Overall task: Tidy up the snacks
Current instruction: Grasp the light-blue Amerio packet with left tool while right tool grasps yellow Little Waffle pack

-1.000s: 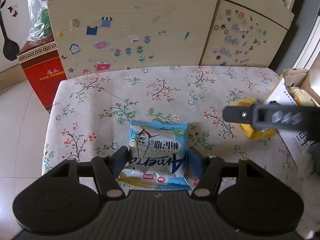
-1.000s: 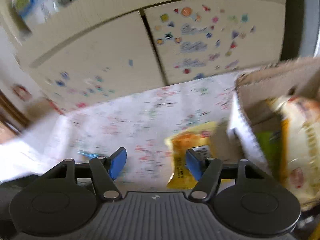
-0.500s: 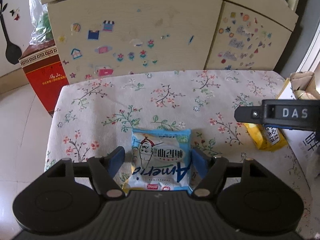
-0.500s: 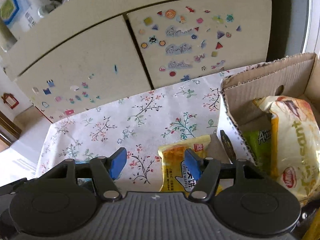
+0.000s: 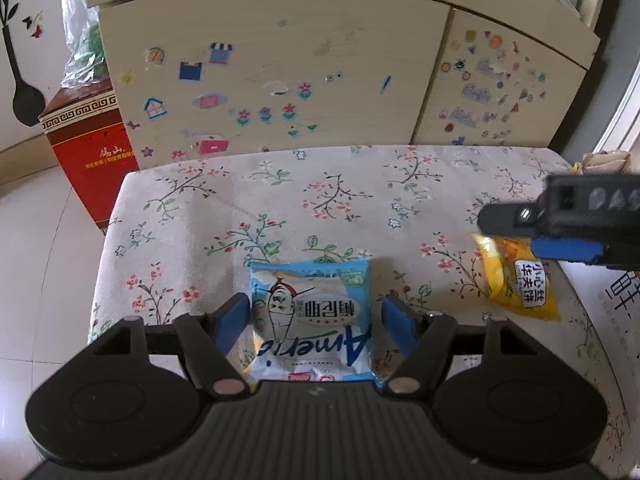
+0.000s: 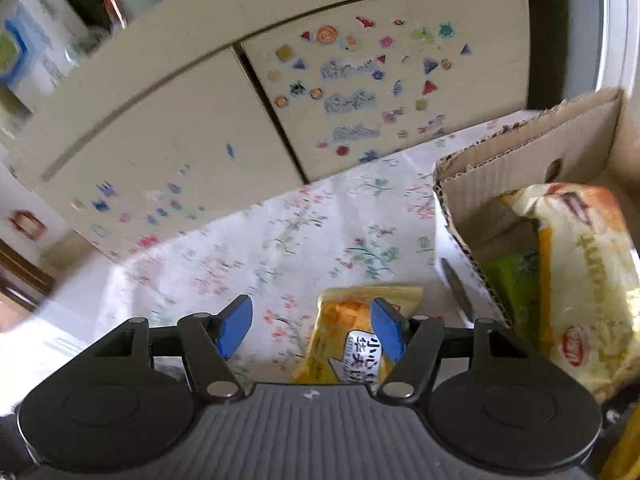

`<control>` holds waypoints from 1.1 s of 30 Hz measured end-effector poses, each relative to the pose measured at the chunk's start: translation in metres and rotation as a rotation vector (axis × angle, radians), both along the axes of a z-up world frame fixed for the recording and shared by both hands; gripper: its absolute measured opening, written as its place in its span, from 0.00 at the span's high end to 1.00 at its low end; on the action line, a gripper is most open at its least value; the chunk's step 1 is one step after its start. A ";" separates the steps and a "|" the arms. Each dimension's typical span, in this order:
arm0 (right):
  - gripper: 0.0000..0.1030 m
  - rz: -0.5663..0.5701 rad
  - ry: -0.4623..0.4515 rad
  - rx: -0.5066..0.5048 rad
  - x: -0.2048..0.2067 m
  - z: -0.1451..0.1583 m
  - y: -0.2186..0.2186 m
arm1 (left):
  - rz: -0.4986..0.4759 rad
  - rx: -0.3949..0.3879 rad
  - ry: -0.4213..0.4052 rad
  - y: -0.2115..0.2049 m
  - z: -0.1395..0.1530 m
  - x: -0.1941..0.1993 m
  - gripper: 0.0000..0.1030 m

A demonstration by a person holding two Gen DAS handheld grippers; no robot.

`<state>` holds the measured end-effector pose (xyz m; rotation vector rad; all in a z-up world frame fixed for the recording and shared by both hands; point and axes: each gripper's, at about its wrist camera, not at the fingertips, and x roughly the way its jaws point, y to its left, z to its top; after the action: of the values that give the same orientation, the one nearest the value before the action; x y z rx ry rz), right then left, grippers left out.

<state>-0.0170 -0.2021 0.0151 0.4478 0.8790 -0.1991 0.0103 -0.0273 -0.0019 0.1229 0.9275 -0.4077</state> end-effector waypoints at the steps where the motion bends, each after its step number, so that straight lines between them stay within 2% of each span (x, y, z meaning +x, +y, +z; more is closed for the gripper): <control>1: 0.30 0.004 0.007 -0.036 0.003 -0.002 0.005 | -0.001 -0.002 -0.001 0.000 0.000 0.000 0.30; 5: 0.28 0.008 0.024 -0.115 0.002 -0.004 0.015 | -0.002 0.002 -0.006 -0.001 0.000 0.001 0.30; 7: 0.28 -0.011 0.015 -0.109 -0.001 -0.001 0.017 | 0.010 0.000 -0.004 0.000 0.000 0.003 0.30; 10: 0.28 -0.030 -0.048 0.048 -0.006 0.009 0.004 | 0.039 -0.027 0.011 0.003 0.002 0.007 0.30; 11: 0.28 -0.056 -0.044 0.097 -0.005 0.009 -0.003 | 0.045 -0.035 0.016 0.004 0.003 0.007 0.30; 13: 0.28 -0.112 -0.009 0.127 -0.006 0.008 -0.011 | 0.043 -0.033 0.019 0.002 0.002 0.008 0.30; 18: 0.28 -0.146 0.071 0.035 -0.007 0.000 -0.002 | 0.031 -0.013 0.011 -0.004 -0.001 0.007 0.30; 22: 0.28 -0.158 0.092 -0.010 -0.005 -0.003 0.009 | 0.031 -0.019 0.011 -0.003 0.000 0.006 0.30; 25: 0.22 -0.165 0.105 -0.080 -0.002 -0.007 0.017 | 0.022 -0.011 0.013 -0.002 -0.001 0.007 0.29; 28: 0.21 -0.183 0.138 -0.095 0.002 -0.021 0.015 | 0.013 0.003 0.004 -0.003 -0.002 0.007 0.26; 33: 0.21 -0.131 0.102 -0.211 0.007 -0.026 0.027 | -0.010 0.026 -0.016 -0.007 -0.004 0.005 0.26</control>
<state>-0.0098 -0.1755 -0.0106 0.3002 0.9176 -0.4336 0.0152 -0.0340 -0.0054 0.1547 0.9171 -0.4038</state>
